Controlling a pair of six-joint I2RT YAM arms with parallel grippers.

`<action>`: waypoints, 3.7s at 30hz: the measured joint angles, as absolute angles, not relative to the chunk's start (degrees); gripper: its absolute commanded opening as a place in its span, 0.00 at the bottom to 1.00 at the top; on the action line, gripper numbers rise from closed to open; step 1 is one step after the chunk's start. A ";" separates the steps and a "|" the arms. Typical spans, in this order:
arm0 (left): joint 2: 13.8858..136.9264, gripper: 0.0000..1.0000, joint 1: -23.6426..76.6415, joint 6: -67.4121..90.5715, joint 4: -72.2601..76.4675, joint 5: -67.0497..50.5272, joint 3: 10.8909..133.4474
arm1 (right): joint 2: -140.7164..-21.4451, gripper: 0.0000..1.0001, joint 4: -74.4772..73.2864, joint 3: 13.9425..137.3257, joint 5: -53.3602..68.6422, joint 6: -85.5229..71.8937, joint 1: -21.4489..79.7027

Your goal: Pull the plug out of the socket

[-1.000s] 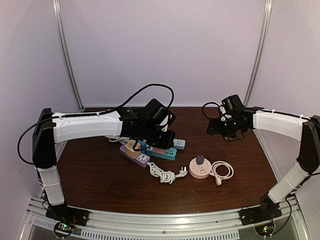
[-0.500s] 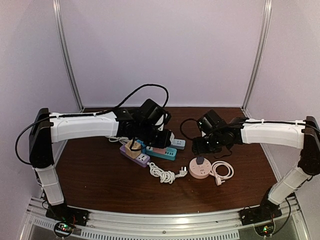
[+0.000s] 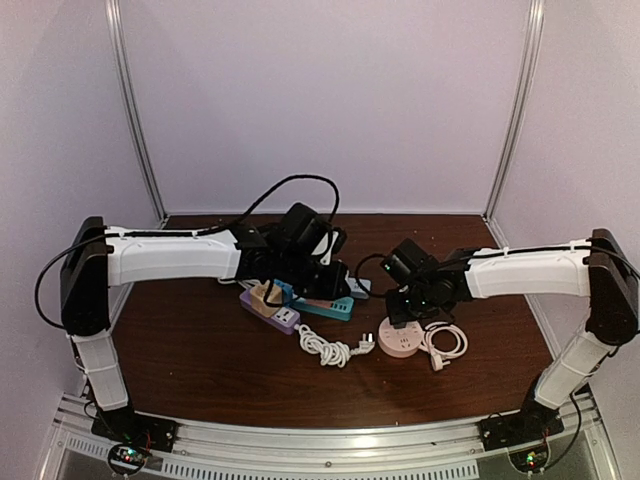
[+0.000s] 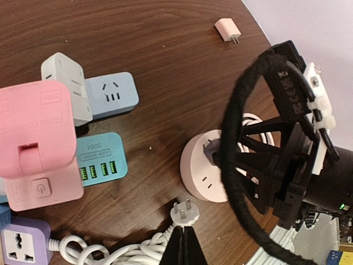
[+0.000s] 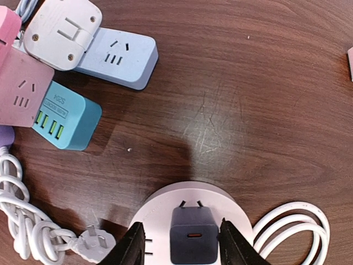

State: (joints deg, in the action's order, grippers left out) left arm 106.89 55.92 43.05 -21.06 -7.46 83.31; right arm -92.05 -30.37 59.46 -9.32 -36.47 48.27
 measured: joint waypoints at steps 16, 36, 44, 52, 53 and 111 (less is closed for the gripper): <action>113.14 0.00 56.03 46.72 -14.66 -14.63 83.24 | -92.38 0.14 -30.59 56.95 -10.35 -37.95 49.17; 124.05 0.00 57.87 47.51 -9.93 -20.03 86.37 | -92.79 0.00 -25.87 55.72 -12.10 -43.99 52.80; 127.11 0.00 58.22 48.31 -7.75 -21.56 88.92 | -91.59 0.00 -23.46 53.82 -12.58 -45.93 52.80; 128.46 0.00 58.24 50.33 -6.90 -21.74 90.13 | -91.55 0.00 -23.35 53.69 -12.97 -46.02 52.82; 128.62 0.00 58.26 50.35 -7.16 -21.74 90.45 | -91.55 0.00 -23.33 53.65 -12.95 -45.82 52.82; 130.56 0.00 59.70 56.12 0.03 -22.35 88.51 | -88.60 0.00 -24.62 50.76 -14.90 -42.33 53.65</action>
State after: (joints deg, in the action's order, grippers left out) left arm 130.56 59.70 56.12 0.03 -22.35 88.51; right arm -88.60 -24.62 50.76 -14.90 -42.33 53.65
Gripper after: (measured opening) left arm 0.009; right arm 0.282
